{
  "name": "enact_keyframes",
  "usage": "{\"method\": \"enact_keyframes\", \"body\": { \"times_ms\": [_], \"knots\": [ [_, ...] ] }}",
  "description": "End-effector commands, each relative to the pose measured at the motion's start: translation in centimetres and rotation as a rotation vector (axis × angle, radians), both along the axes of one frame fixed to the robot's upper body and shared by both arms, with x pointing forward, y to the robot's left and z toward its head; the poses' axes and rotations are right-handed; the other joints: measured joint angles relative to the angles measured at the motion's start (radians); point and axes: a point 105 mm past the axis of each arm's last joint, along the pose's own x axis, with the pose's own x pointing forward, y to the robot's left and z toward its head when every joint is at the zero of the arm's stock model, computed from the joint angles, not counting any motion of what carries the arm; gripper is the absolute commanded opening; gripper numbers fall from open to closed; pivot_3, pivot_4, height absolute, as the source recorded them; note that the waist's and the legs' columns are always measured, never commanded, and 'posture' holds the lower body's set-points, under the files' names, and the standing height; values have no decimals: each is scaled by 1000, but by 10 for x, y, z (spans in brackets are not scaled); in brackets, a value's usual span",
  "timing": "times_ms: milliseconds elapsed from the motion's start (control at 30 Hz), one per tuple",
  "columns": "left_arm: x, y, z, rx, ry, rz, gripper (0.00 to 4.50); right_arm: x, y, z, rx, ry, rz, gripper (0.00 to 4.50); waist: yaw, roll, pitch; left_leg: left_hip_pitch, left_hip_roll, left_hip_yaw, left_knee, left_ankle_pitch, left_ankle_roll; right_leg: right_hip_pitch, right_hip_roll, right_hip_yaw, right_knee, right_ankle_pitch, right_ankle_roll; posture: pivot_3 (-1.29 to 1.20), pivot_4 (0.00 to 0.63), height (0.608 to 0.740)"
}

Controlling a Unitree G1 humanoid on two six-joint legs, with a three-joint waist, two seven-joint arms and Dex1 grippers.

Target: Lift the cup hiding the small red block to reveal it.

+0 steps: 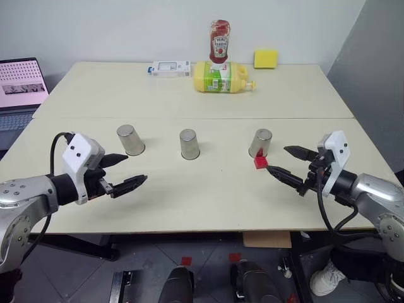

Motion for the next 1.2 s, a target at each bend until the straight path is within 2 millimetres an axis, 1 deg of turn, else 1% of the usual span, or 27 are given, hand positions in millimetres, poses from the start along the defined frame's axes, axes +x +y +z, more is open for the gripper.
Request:
{"method": "enact_keyframes", "body": {
  "times_ms": [33,100,167,267,533,700,967,1200],
  "knots": [
    [-5,-1,12,-1,-44,-3,4500,-3,3,11,-2,-37,24,4478,0,0,0,0,0,0,0,0,0,0,0,0,0,0,0,0,150,740],
    [-5,-1,10,20,-34,1,4500,-2,3,11,-3,-32,29,4478,0,0,0,0,0,0,0,0,0,0,0,0,0,0,0,0,150,740],
    [-6,-5,14,-1,-53,-16,4500,-2,2,11,-4,-29,32,4478,0,0,0,0,0,0,0,0,0,0,0,0,0,0,0,0,150,740],
    [-6,-4,13,8,-36,-9,4500,-1,2,11,0,-28,37,4478,0,0,0,0,0,0,0,0,0,0,0,0,0,0,0,0,150,740],
    [-4,-5,18,1,-53,-15,4500,-4,4,8,9,-19,58,4478,0,0,0,0,0,0,0,0,0,0,0,0,0,0,0,0,150,740],
    [-4,-9,19,-9,-57,-38,4500,-9,5,5,8,-1,85,4478,0,0,0,0,0,0,0,0,0,0,0,0,0,0,0,0,150,740],
    [-5,-20,18,-42,-40,-120,4500,-17,6,-1,-4,20,104,4478,0,0,0,0,0,0,0,0,0,0,0,0,0,0,0,0,150,740],
    [-3,-19,19,-45,-44,-131,4500,-22,7,-5,-2,32,117,4478,0,0,0,0,0,0,0,0,0,0,0,0,0,0,0,0,150,740]
  ]
}}
